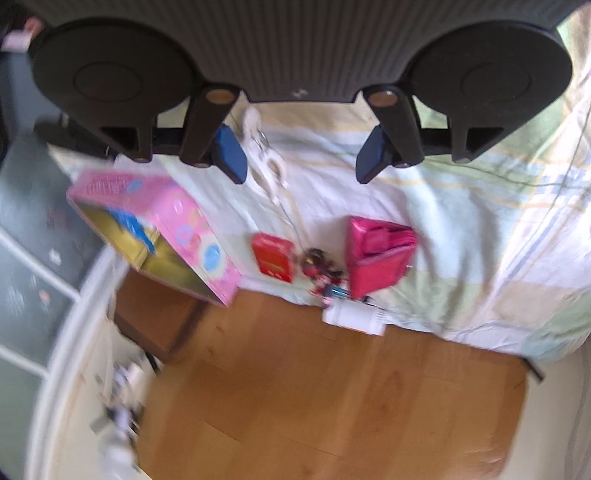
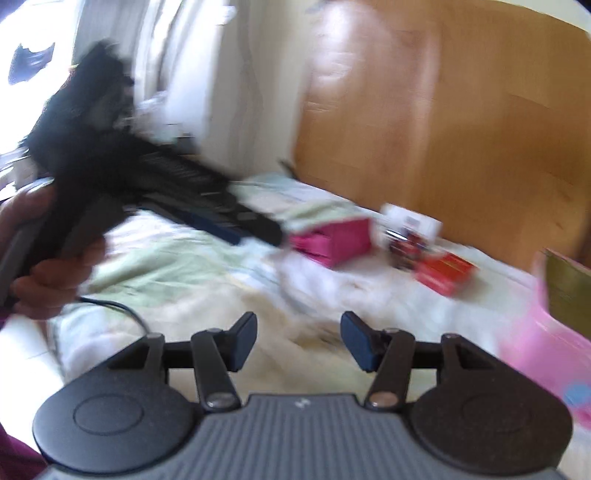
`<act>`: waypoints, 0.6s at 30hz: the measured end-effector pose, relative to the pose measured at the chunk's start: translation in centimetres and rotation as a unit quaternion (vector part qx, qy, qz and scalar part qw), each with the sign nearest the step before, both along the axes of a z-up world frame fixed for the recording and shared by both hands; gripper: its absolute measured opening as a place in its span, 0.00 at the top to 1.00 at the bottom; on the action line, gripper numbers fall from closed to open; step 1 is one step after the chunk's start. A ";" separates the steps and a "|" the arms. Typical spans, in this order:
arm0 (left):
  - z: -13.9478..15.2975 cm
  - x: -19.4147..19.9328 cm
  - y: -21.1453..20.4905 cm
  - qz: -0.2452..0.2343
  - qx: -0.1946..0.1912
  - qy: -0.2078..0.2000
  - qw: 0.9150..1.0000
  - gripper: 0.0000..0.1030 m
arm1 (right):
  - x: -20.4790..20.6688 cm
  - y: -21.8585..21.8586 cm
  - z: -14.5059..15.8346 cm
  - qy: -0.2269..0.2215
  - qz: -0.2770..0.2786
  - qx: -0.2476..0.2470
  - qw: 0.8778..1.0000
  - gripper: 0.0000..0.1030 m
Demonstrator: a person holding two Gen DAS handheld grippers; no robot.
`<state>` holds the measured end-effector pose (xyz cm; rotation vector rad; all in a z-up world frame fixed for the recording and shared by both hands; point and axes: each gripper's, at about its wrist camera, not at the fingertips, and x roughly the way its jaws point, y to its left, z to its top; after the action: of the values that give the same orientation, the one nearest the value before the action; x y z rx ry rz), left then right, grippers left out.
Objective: Organize rigid objects
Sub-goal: 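Grasp the white plastic clip with the left gripper, then carry the white clip into the pink tin and release it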
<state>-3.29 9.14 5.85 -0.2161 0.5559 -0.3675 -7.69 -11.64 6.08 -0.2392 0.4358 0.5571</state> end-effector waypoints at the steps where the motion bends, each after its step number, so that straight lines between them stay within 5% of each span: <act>1: -0.1 -0.2 -0.8 -0.012 0.017 -0.003 1.000 0.39 | 0.3 -0.7 -0.1 0.005 -0.015 0.001 1.000 0.50; 6: -0.9 -1.0 -4.3 -0.053 0.090 -0.015 0.994 0.43 | 1.9 -1.5 -0.3 0.021 -0.031 -0.009 0.999 0.54; 8: -1.3 -0.8 -5.1 -0.048 0.114 -0.009 0.992 0.54 | 2.7 -0.7 -0.6 0.023 -0.021 -0.023 0.999 0.60; 10: -2.0 0.1 -5.5 -0.037 0.126 0.010 0.991 0.78 | 3.9 0.3 -1.4 0.036 -0.019 -0.033 0.999 0.70; 11: -2.4 0.7 -5.6 -0.036 0.125 0.021 0.991 0.85 | 4.4 0.7 -1.7 0.043 -0.018 -0.036 0.998 0.86; 13: -3.0 1.4 -5.9 -0.029 0.122 0.039 0.991 0.94 | 4.6 1.1 -2.1 0.048 -0.016 -0.028 0.998 0.93; 18: 0.7 0.8 -7.9 -0.037 0.118 -0.042 0.991 0.94 | 2.1 -0.4 -0.1 -0.065 -0.065 -0.030 0.995 0.93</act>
<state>-2.48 1.26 6.59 0.0487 0.5197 -0.3776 -5.58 -12.00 5.99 -0.2998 0.3395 0.3985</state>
